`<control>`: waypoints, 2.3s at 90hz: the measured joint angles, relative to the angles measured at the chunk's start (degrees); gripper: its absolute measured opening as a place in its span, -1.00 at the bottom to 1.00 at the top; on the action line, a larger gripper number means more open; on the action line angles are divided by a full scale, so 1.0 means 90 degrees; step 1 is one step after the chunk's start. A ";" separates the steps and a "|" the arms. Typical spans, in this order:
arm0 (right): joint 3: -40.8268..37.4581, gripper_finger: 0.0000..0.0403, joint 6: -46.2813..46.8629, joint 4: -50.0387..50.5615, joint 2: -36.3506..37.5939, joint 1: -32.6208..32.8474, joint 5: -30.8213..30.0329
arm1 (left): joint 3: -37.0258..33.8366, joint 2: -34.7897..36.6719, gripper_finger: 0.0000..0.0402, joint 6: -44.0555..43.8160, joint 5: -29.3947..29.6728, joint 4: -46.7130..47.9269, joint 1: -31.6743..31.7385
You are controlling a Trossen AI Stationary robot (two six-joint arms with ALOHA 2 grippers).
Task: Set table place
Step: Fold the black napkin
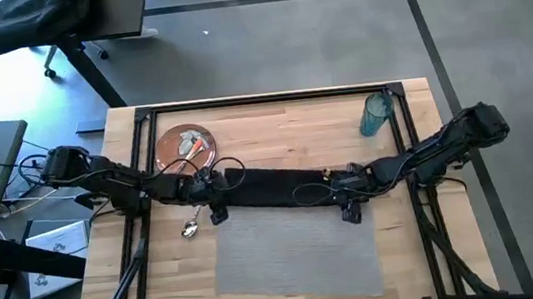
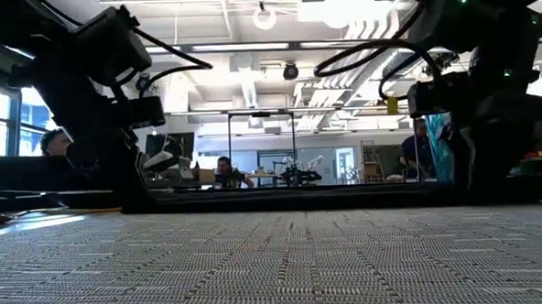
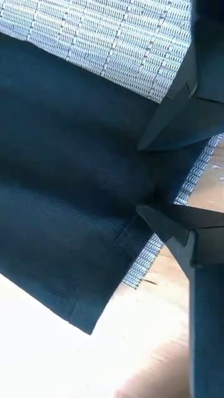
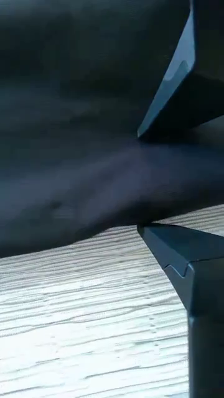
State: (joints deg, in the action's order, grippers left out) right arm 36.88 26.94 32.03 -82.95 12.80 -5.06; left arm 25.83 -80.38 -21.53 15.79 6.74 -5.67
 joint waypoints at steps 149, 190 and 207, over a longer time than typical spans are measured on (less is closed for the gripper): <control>-0.2254 0.09 0.6821 -0.0067 0.3427 0.1328 -0.1733 | 0.1288 0.0170 -0.35 0.1354 -0.0022 -0.0646 0.0000; -0.2436 0.09 0.6833 -0.0968 0.3428 0.1328 -0.1889 | 0.1288 0.0170 -0.35 0.1359 -0.0019 -0.0611 0.0002; -0.2432 0.09 0.6838 -0.1000 0.3428 0.1325 -0.1923 | 0.1288 0.0170 -0.35 0.1394 -0.0014 -0.0612 0.0002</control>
State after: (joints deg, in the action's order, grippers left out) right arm 14.99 88.48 23.03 -52.10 24.73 -22.37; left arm 37.43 -78.85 -8.98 15.66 1.23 -5.65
